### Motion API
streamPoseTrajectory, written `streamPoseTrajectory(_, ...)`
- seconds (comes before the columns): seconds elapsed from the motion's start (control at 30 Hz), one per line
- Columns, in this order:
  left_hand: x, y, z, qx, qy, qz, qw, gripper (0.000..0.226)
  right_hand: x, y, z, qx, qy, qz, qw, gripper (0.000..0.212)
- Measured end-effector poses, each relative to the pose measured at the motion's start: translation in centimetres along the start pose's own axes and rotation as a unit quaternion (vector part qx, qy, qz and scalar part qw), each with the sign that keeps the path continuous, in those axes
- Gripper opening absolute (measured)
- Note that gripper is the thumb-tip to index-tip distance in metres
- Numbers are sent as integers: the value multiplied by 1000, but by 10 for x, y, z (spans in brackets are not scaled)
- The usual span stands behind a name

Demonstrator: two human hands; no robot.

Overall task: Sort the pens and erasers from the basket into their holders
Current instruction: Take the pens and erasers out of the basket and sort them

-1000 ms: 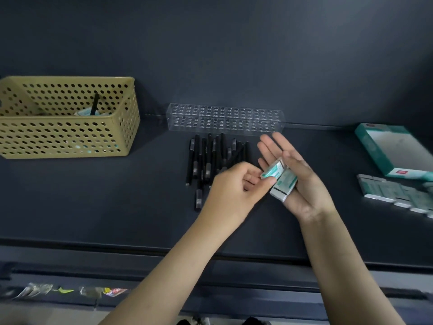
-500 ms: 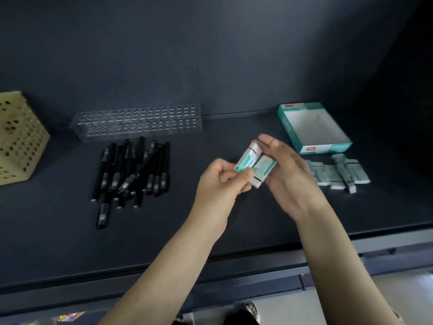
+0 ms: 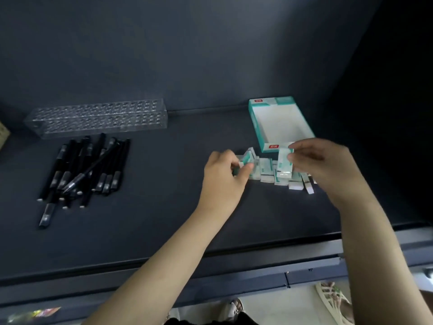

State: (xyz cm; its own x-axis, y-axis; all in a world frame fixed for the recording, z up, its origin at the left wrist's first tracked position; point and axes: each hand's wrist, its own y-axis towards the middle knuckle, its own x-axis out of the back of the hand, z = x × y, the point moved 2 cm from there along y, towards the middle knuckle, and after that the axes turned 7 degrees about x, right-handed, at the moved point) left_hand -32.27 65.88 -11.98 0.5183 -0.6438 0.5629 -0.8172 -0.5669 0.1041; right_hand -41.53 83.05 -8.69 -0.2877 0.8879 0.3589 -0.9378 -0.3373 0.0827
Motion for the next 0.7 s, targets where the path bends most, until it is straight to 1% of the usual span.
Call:
streamPoseTrajectory(0.1,-8,4,0,-50,128,6,990,30,2,11,-1,28,-98,7,995,13)
streamPoseTrajectory(0.17,-7,4,0,-76,188,2,979,34,0,16,-2,43,-151,10,988,15)
streamPoseTrajectory(0.27,-4,6,0,-95,220,7,971,38,-1,17,-2,58,-199,32,978,19)
streamPoseTrajectory(0.4,5,6,1,-93,237,48,966,45,-6,16,7,82,-185,42,978,20)
streamPoseTrajectory(0.47,23,7,4,-107,231,50,966,42,-16,19,17,110,-182,48,976,19)
streamPoseTrajectory(0.53,53,9,11,-139,237,30,961,36,-33,24,33,139,-172,56,974,21)
streamPoseTrajectory(0.6,95,11,21,-167,244,-11,955,35,-59,29,56,169,-160,72,970,22)
streamPoseTrajectory(0.7,171,14,38,-178,251,-84,948,33,-110,32,101,242,-145,110,953,23)
